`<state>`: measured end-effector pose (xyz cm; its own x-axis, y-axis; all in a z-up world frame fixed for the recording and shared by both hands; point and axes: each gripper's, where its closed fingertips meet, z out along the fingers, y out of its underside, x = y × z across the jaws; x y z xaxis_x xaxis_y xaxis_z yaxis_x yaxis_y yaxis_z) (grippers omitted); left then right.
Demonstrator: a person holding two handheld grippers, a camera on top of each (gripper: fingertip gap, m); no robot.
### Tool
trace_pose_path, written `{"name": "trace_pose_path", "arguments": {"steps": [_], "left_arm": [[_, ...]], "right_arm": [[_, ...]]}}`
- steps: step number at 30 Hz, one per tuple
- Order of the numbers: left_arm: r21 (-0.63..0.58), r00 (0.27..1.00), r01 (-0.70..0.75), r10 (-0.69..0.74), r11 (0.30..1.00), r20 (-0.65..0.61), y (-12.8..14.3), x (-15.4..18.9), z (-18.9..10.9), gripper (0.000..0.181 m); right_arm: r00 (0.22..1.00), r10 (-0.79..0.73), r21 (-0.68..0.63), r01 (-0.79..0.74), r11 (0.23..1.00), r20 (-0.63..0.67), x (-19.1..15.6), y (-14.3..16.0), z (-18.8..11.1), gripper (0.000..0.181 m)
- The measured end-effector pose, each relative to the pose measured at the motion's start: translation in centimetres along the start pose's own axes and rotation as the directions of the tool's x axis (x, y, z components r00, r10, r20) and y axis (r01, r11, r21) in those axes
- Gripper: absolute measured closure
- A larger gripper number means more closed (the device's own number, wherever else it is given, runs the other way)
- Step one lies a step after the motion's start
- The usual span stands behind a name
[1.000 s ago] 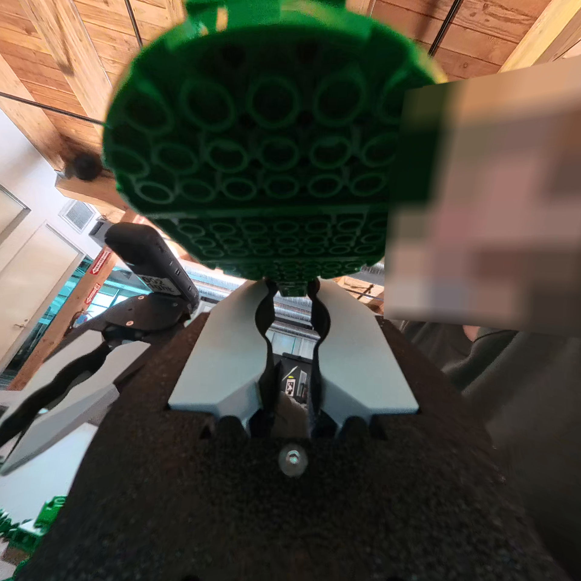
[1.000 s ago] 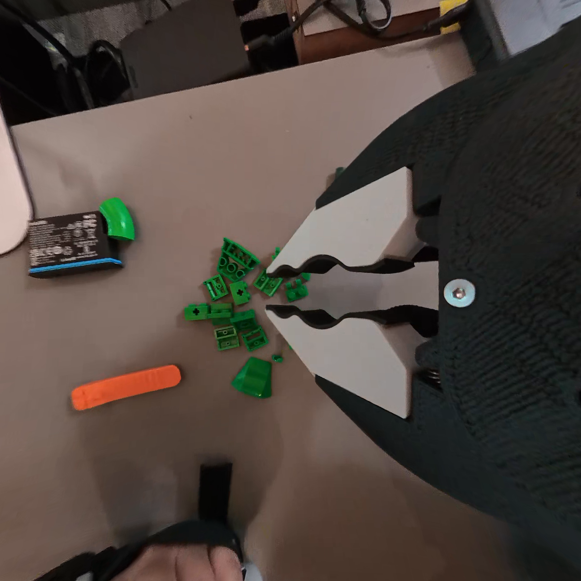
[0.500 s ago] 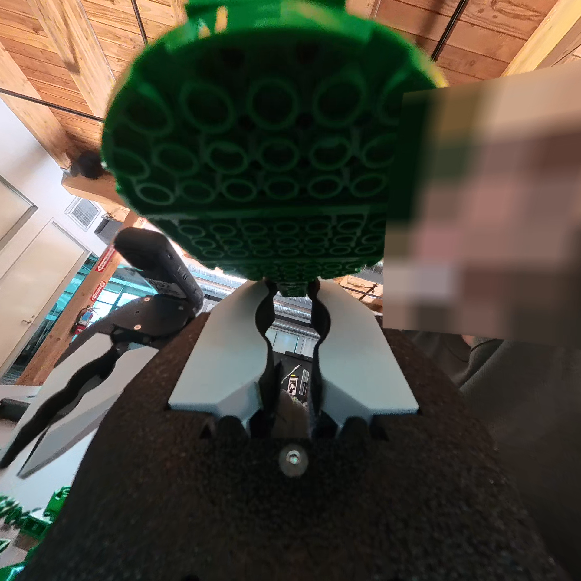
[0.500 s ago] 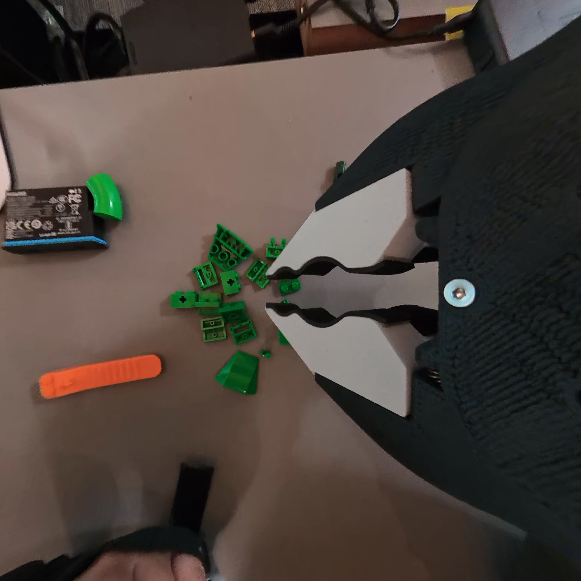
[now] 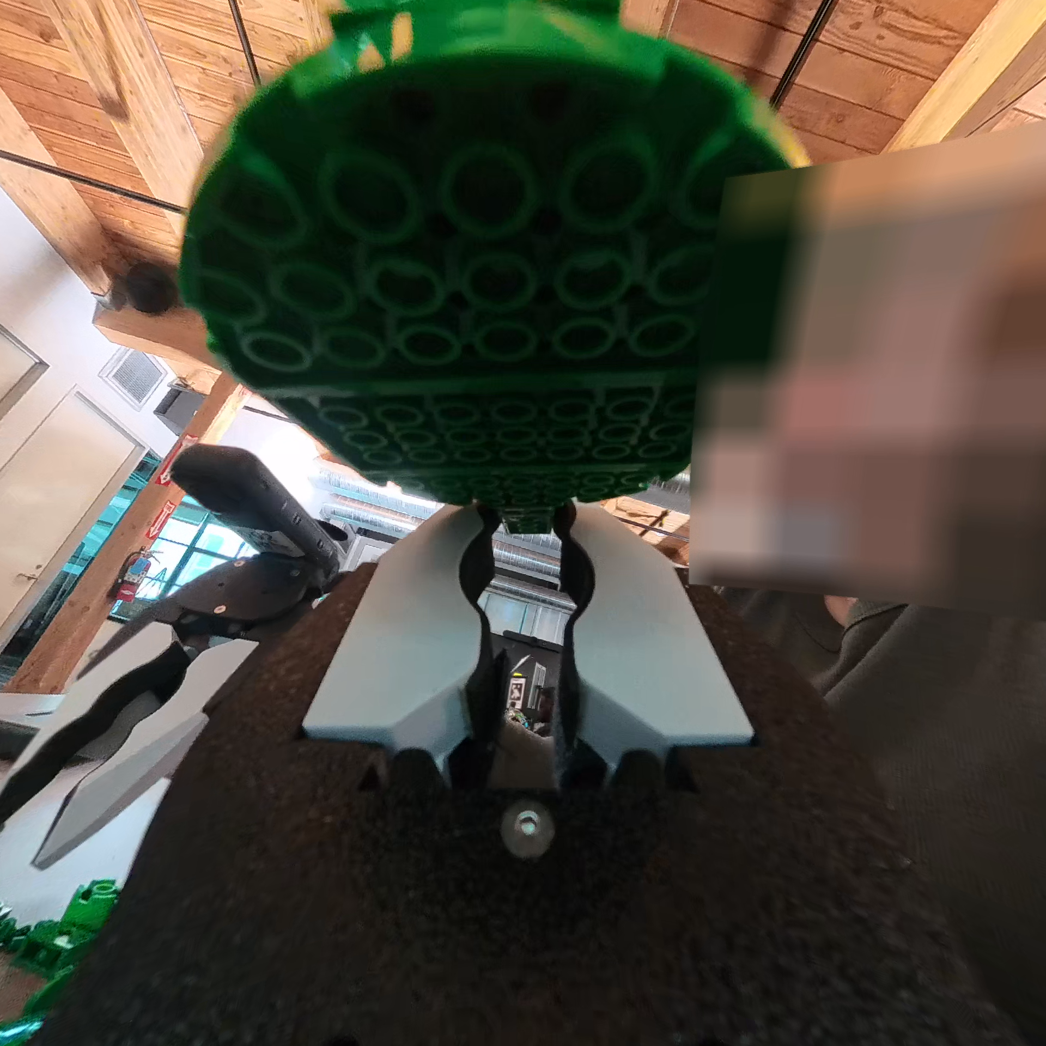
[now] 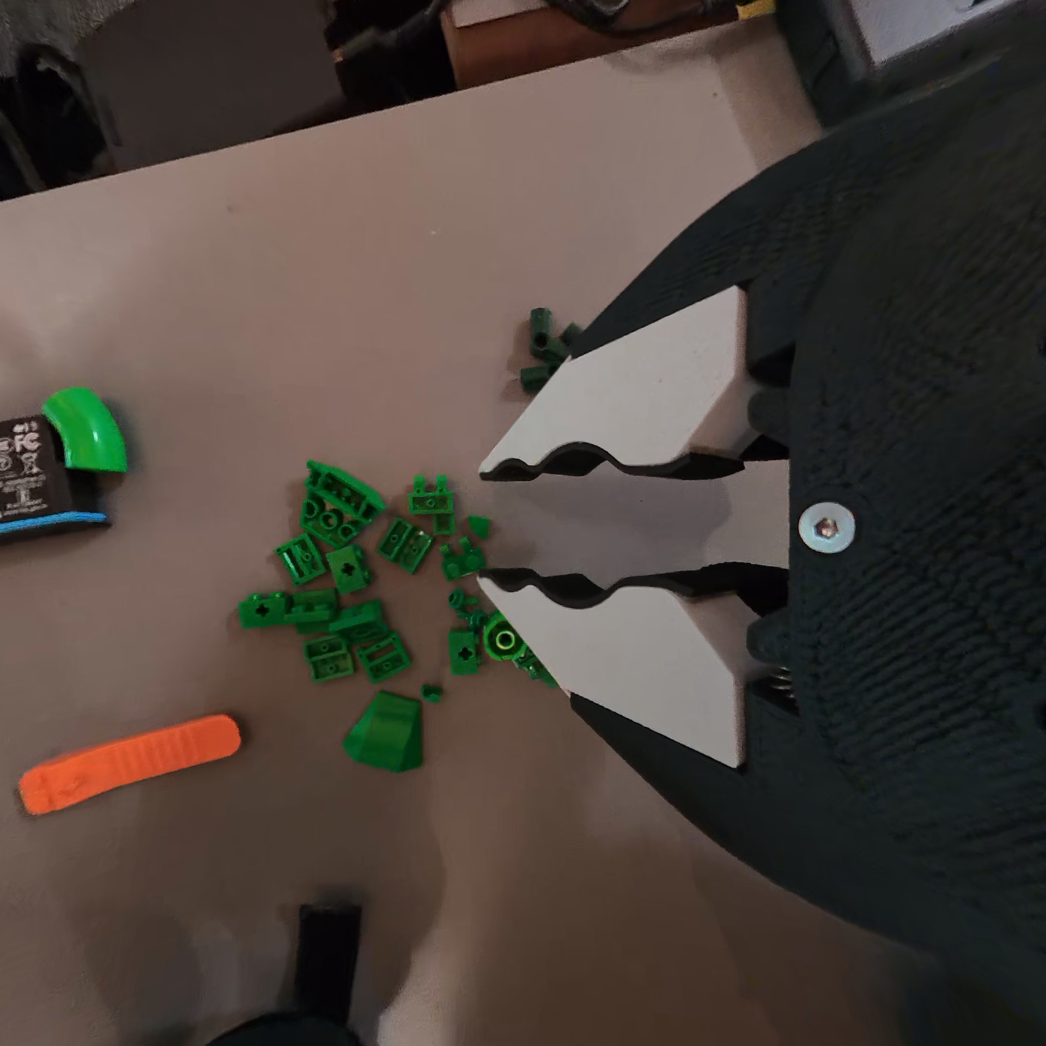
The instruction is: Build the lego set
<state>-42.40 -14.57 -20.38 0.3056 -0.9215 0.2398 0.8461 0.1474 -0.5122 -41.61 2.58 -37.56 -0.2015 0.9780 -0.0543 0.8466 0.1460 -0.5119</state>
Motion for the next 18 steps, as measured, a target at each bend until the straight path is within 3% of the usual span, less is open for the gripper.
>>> {"name": "trace_pose_path", "arguments": {"steps": [5, 10, 18], "left_arm": [[-0.002, 1.000, 0.003, -0.003, 1.000, 0.001, 0.0, 0.0, 0.0, 0.166], [-0.011, 0.999, 0.029, -0.030, 1.000, -0.013, 0.2, 0.1, 0.0, 0.166], [-0.015, 0.999, 0.045, -0.045, 0.999, -0.020, 0.2, 0.2, 0.0, 0.167]], "right_arm": [[0.994, 0.084, -0.008, -0.084, 0.996, 0.073, -0.5, 1.3, -1.0, 0.157], [0.985, 0.070, -0.051, -0.063, 0.997, 0.160, -2.6, 2.0, -1.7, 0.159], [0.978, 0.011, -0.066, 0.003, 0.998, 0.210, -3.9, 1.2, 0.2, 0.157]]}}
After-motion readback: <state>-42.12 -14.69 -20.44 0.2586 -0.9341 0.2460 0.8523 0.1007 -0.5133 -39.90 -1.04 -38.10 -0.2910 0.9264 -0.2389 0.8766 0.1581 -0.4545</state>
